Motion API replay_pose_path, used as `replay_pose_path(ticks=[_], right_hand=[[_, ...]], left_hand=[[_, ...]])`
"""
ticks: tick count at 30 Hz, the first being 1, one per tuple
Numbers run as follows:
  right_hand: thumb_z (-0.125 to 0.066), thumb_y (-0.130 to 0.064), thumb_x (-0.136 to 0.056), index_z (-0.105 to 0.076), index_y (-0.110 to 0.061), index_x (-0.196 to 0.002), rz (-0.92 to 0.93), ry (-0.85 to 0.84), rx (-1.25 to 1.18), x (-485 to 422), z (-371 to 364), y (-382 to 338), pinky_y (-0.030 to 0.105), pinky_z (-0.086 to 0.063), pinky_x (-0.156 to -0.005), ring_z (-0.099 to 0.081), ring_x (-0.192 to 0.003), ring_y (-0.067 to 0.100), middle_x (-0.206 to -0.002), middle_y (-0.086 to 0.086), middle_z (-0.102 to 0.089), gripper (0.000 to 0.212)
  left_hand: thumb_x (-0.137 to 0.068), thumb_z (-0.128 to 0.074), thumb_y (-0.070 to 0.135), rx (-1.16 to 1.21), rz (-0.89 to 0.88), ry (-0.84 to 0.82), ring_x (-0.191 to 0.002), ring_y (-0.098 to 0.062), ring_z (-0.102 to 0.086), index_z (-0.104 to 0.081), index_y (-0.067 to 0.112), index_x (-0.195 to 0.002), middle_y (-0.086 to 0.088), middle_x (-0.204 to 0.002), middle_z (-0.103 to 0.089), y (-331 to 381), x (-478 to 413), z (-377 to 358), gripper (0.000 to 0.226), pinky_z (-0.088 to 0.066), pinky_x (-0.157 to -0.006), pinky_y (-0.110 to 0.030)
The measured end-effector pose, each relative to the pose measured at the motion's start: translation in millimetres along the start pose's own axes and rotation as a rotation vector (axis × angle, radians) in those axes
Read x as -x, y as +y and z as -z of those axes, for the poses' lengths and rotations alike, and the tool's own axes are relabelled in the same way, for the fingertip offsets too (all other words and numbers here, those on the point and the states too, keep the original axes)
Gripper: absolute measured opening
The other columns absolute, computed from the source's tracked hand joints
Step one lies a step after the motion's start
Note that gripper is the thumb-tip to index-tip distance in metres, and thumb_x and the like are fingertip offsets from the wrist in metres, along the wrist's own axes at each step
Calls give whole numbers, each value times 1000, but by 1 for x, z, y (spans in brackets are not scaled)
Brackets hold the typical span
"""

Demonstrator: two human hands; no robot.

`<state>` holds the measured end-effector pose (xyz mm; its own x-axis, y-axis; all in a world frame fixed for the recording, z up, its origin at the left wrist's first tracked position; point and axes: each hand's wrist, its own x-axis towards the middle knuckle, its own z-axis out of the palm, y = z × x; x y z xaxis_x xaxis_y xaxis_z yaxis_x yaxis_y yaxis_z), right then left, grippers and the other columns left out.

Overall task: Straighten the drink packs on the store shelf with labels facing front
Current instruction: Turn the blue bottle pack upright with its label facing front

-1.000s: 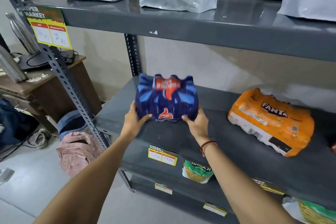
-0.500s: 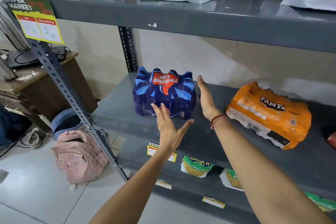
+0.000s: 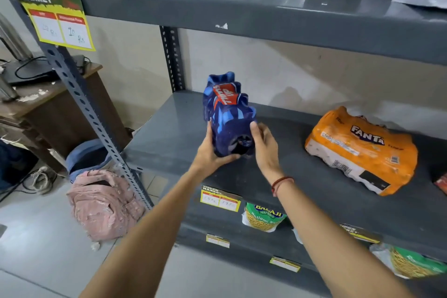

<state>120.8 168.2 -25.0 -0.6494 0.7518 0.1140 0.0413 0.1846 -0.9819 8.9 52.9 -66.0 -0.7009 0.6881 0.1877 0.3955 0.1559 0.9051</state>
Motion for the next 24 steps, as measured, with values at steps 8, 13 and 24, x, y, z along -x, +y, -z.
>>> replay_pose_path(ticks=[8,13,24], right_hand=[[-52,-46,-90,-43,-23,-136,52,-283,99,72,-66,15,11,-30,-100,-47,-125,5,-136,-4,-53,52],[-53,-32,-93,-47,-10,-131,125,82,176,37,-35,6,41,-37,-107,-47,-123,22,-132,10,-51,45],[-72,-23,-80,-40,-9,-131,-192,-15,203,-61,14,10,42,-44,-101,-53,-120,30,-134,12,-54,62]], left_hand=[[-88,-61,23,24,329,526,-107,-19,-62,-62,5,-117,-15,-114,-68,-24,-5,60,34,-42,-96,-24],[-89,-54,44,134,247,454,-125,-17,-48,-44,13,-136,-6,-138,-52,-12,2,40,57,-35,-102,-25],[-85,-61,43,152,191,295,-113,-19,-57,-40,12,-132,-6,-130,-54,-17,-39,31,60,-48,-89,-27]])
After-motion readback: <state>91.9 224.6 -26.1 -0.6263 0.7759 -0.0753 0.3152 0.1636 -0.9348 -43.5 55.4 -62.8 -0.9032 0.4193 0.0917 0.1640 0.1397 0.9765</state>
